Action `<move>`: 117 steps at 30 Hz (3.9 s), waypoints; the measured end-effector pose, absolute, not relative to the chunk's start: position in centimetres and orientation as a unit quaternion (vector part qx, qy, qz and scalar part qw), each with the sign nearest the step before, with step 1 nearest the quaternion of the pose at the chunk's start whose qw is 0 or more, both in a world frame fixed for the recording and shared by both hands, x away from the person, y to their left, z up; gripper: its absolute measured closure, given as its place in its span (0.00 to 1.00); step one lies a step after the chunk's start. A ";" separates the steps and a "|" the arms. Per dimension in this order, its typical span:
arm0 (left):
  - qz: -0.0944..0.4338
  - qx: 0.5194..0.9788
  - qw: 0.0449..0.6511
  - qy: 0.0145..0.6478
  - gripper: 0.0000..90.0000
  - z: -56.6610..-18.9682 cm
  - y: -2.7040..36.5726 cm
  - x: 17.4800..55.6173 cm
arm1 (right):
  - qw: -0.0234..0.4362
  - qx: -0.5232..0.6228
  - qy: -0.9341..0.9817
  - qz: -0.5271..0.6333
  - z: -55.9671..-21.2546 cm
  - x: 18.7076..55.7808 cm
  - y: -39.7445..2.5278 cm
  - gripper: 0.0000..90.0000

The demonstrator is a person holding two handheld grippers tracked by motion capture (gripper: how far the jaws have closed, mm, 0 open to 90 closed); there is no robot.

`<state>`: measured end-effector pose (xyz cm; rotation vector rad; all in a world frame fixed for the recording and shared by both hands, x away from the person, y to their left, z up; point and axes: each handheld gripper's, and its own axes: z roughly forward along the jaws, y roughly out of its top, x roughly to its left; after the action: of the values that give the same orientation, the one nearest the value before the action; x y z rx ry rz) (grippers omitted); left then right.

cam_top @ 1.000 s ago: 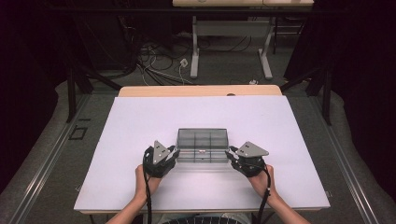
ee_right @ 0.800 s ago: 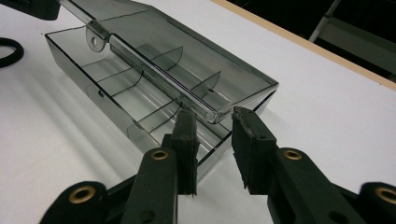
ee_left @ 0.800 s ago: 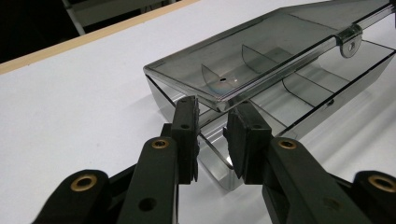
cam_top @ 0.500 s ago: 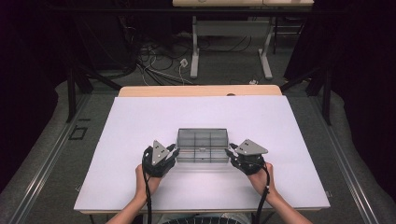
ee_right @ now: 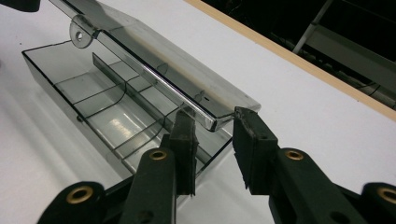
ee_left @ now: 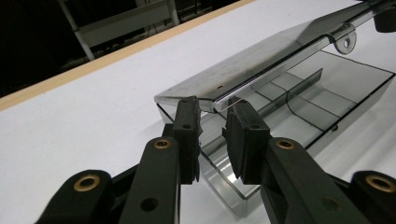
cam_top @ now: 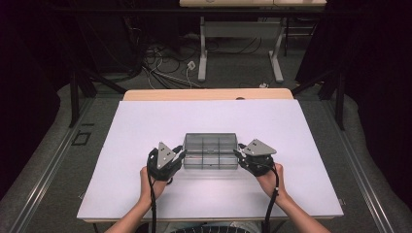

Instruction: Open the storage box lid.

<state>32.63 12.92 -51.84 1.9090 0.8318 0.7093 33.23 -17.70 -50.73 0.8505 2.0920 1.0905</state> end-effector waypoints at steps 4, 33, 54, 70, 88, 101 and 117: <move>0.290 0.770 0.458 0.336 0.83 -51.5 13.0 33.1 | 0.316 0.324 0.790 0.414 -50.1 33.7 -17.6 0.80; 0.257 0.748 0.489 0.368 0.89 -49.6 13.3 39.3 | 0.276 0.380 0.746 0.473 -48.2 39.3 -18.6 0.88; 0.237 0.755 0.467 0.395 0.89 -51.9 12.6 42.0 | 0.245 0.422 0.743 0.459 -51.0 41.9 -18.5 0.90; 0.236 0.766 0.439 0.406 0.89 -52.9 11.9 42.8 | 0.238 0.437 0.747 0.440 -52.5 42.8 -18.2 0.90; 0.241 0.773 0.421 0.408 0.89 -53.4 11.6 43.2 | 0.241 0.439 0.751 0.432 -52.8 43.1 -18.1 0.90; 0.264 0.768 0.411 0.414 0.54 -52.4 12.4 41.7 | 0.234 0.428 0.765 0.420 -52.6 42.4 -18.9 0.74; 0.252 0.796 0.380 0.398 0.23 -51.7 16.5 37.3 | 0.180 0.391 0.811 0.396 -51.6 38.6 -20.3 0.43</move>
<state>37.30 16.49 -51.67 2.0324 1.0169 0.6429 38.63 -20.29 -51.56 1.1043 2.2922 1.1201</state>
